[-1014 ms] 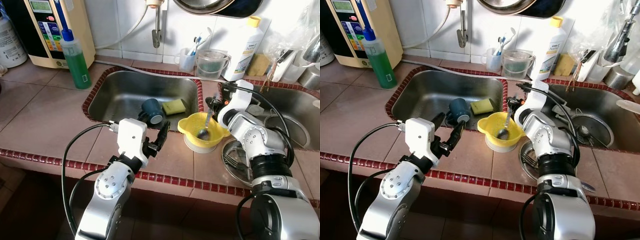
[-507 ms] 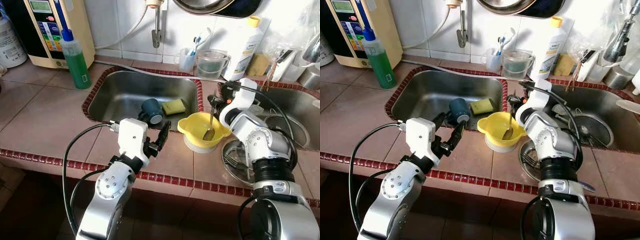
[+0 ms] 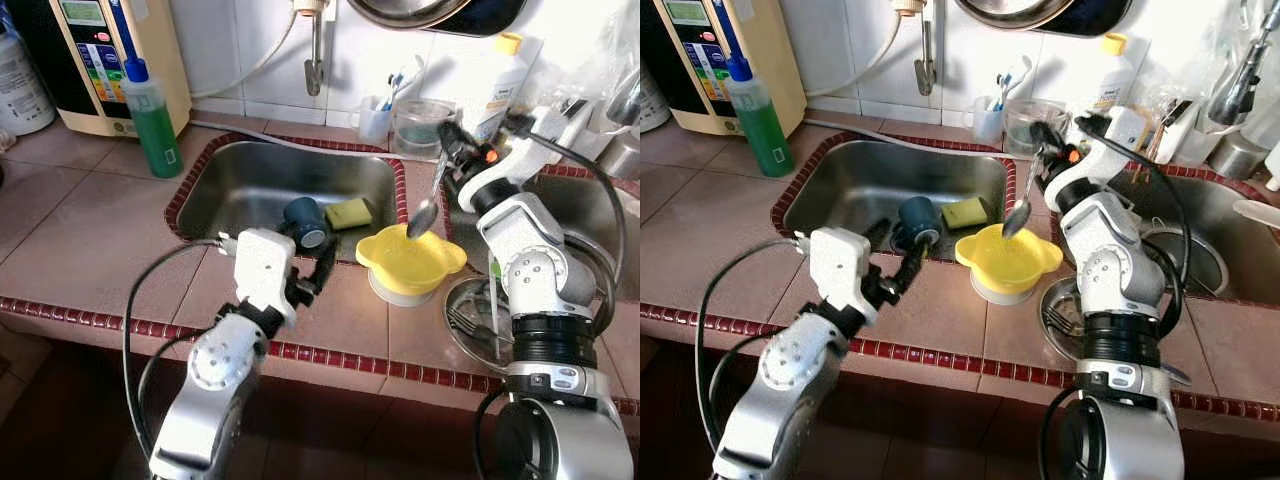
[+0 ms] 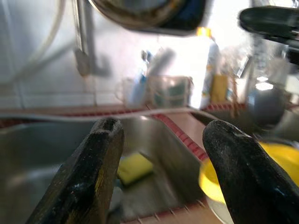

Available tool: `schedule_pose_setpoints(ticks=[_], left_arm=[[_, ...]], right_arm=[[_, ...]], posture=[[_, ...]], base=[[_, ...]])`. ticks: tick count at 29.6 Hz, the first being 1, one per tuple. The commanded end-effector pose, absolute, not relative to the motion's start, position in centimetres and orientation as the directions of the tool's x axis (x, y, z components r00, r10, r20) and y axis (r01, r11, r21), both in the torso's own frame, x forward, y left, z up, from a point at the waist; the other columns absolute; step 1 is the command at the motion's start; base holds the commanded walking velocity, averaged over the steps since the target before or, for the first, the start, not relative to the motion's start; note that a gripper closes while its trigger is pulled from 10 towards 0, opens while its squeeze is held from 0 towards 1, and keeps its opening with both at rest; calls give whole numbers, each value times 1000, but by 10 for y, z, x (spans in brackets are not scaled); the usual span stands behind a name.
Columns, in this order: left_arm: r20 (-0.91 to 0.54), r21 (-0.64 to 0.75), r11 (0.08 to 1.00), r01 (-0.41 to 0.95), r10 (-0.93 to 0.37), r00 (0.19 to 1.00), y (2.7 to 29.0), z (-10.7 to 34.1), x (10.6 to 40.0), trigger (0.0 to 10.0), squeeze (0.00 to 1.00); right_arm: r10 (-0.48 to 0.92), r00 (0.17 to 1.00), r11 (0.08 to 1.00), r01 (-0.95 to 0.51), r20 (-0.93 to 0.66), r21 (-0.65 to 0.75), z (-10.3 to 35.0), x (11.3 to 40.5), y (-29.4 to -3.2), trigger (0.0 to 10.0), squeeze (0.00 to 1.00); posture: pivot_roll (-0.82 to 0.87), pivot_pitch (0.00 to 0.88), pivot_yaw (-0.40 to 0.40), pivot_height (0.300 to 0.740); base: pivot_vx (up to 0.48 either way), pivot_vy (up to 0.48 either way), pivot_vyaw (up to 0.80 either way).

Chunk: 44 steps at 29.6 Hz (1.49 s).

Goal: Kitchen organization

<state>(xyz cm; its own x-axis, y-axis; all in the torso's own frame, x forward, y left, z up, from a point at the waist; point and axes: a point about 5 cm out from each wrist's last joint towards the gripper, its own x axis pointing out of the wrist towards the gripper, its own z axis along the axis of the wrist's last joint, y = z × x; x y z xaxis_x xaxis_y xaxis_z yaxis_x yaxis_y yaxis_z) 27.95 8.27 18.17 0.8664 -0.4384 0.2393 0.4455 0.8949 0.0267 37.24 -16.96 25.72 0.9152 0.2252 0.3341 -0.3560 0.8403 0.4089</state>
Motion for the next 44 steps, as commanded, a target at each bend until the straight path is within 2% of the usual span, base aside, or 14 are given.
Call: schedule_pose_setpoints(ticks=[1, 3, 6, 9, 11, 12, 15, 29, 44], left_arm=[[248, 27, 904, 426, -419, 874, 90, 184, 285, 10000, 0], [271, 19, 923, 384, -374, 887, 102, 192, 296, 10000, 0], [277, 9, 932, 363, -351, 894, 108, 196, 301, 10000, 0], [307, 6, 953, 304, -291, 906, 125, 208, 312, 10000, 0], [311, 0, 956, 294, -280, 908, 128, 210, 314, 10000, 0], [316, 21, 962, 273, -266, 911, 133, 211, 315, 10000, 0], [319, 32, 964, 265, -261, 911, 137, 211, 315, 10000, 0], [306, -19, 969, 248, -230, 924, 144, 198, 308, 10000, 0], [275, -29, 966, 258, -241, 931, 143, 188, 303, 10000, 0]], right_arm=[[202, 889, 868, -357, 411, 347, 269, 366, -172, 10000, 0], [196, 868, 909, -335, 456, 247, 271, 358, -168, 10000, 0], [197, 859, 922, -326, 473, 209, 271, 353, -166, 10000, 0], [189, 846, 958, -271, 498, 97, 263, 342, -163, 10000, 0], [190, 845, 962, -262, 500, 77, 261, 340, -163, 10000, 0], [198, 839, 972, -235, 506, 10, 256, 335, -162, 10000, 0], [192, 841, 977, -212, 506, -19, 248, 329, -163, 10000, 0], [137, 856, 990, -137, 499, -36, 231, 303, -166, 10000, 0], [69, 883, 997, -78, 464, -1, 219, 289, -169, 10000, 0]], posture=[[-112, 46, -23, 740], [-103, 32, -28, 740], [-103, 32, -28, 740], [-91, 15, -31, 740], [-90, 14, -31, 740], [-86, 8, -32, 740], [-84, 0, -31, 740], [-88, 0, -27, 740], [-87, 0, -21, 740]], base=[[0, 0, 0], [0, 0, 0], [0, 0, 0], [0, 0, 0], [0, 0, 0], [0, 0, 0], [0, 0, 0], [0, 0, 0], [0, 0, 0]])
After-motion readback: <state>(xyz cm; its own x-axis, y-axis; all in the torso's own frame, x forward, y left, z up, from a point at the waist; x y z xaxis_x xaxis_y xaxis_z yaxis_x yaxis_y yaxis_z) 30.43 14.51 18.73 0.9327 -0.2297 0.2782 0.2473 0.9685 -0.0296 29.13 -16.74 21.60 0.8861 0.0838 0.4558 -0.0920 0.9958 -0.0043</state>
